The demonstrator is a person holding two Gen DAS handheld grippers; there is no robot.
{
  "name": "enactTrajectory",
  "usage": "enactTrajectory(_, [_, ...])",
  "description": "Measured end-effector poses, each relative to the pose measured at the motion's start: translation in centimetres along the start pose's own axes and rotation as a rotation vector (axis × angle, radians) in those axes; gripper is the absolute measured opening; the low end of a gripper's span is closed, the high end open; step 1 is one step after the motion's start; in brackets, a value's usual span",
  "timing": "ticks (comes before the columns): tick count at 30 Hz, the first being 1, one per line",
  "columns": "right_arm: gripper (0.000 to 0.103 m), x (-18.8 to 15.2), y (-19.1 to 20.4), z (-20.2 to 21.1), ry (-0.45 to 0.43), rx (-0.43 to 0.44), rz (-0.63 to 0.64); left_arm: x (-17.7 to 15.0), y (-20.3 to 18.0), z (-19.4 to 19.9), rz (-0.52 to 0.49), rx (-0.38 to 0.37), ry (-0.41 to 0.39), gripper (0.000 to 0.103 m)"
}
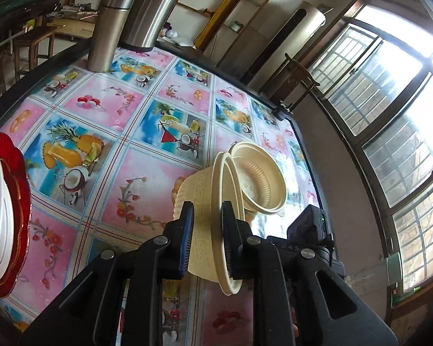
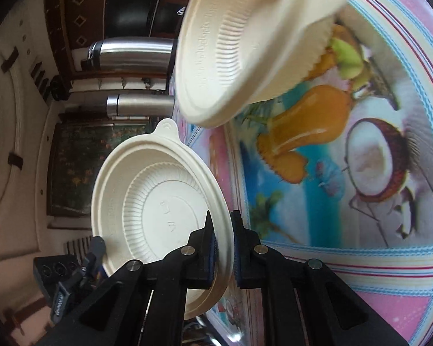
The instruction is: Organize plates and bowls
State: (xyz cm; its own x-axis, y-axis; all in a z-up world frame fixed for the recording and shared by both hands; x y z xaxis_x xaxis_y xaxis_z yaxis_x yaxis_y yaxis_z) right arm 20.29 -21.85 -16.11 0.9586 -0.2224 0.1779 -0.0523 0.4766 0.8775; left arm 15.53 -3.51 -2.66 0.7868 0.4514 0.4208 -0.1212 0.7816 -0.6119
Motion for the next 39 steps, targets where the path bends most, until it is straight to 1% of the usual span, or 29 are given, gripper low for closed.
enactTrajectory(3, [0.011,0.1,1.0,-0.2,-0.010,-0.042,0.054,-0.4,0.3,0.3,-0.016,0.010,0.004,0.015])
enactTrajectory(6, [0.011,0.2,0.8,0.1,-0.023,-0.095,0.072,-1.0,1.5,-0.5,0.004,0.015,0.051,0.015])
enactTrajectory(9, [0.011,0.2,0.4,0.5,-0.037,-0.123,0.073,-2.0,3.0,-1.7,0.033,0.045,0.091,0.015])
enactTrajectory(13, [0.011,-0.2,0.3,1.4,-0.066,-0.163,0.107,-3.3,3.8,-2.4,0.023,0.070,0.115,0.015])
enactTrajectory(16, [0.011,-0.9,0.6,1.7,-0.079,-0.173,0.131,-3.9,3.5,-2.0,-0.028,0.112,0.078,0.015])
enactTrajectory(20, [0.010,-1.7,1.2,2.0,-0.117,-0.171,0.156,-4.3,3.2,-1.2,-0.084,0.141,0.036,0.015])
enactTrajectory(29, [0.011,-3.7,2.7,2.8,-0.202,-0.152,0.231,-5.1,4.1,0.5,-0.114,0.143,0.022,0.015])
enactTrajectory(34, [0.012,-4.8,3.6,2.5,-0.217,-0.146,0.273,-5.7,5.0,1.4,-0.127,0.155,0.007,0.015])
enactTrajectory(39, [0.012,-5.5,5.1,1.8,-0.224,-0.125,0.317,-5.8,5.8,3.1,-0.136,0.159,-0.024,0.015])
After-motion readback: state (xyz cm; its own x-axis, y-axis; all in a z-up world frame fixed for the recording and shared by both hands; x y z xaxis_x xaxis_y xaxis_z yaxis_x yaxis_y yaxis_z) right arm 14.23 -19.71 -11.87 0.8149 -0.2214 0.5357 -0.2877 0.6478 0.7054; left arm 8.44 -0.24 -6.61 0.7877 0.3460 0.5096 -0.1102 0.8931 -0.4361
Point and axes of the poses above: each gripper's, at about its wrist camera, not at the fingertips, and z roughly against the way its jaws point, y to its left, x to its top, the point moved 4 cm from there along -z, roughly the way its jaws point, and after that the axes turned 12 degrees about z, right-handed, at the moved point
